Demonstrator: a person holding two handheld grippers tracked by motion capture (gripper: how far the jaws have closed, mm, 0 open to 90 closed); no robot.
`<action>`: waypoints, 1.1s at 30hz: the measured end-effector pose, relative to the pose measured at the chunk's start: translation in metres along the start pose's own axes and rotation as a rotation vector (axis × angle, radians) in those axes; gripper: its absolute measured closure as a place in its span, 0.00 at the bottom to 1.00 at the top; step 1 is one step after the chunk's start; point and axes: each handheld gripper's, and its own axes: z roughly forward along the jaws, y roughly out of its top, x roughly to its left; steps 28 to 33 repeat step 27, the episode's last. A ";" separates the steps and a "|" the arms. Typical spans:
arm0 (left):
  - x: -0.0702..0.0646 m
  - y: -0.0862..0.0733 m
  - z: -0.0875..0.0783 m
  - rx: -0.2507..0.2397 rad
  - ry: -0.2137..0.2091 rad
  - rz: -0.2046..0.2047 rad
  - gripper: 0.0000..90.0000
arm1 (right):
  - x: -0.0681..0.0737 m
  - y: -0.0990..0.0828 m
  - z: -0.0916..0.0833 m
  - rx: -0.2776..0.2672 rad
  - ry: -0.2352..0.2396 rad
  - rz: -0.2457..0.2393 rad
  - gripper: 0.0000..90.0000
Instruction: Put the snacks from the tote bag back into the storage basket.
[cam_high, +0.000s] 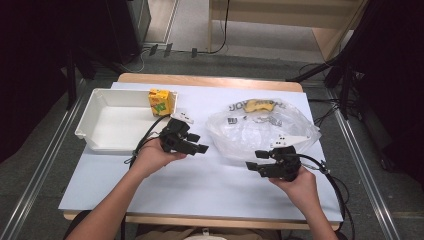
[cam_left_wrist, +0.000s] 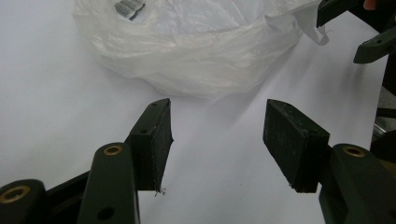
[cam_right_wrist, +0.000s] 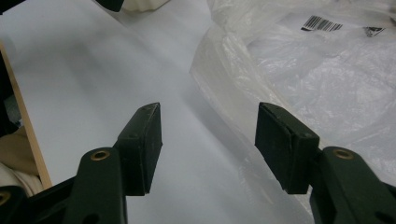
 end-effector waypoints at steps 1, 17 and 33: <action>-0.003 -0.004 0.003 -0.011 -0.009 -0.008 0.48 | 0.000 -0.001 0.001 0.002 0.000 -0.002 0.47; -0.016 -0.023 0.025 -0.005 -0.019 0.032 0.46 | 0.003 -0.007 0.015 0.049 0.031 -0.024 0.47; -0.016 -0.032 0.037 0.020 -0.045 0.046 0.44 | 0.003 -0.007 0.014 0.050 0.018 -0.018 0.47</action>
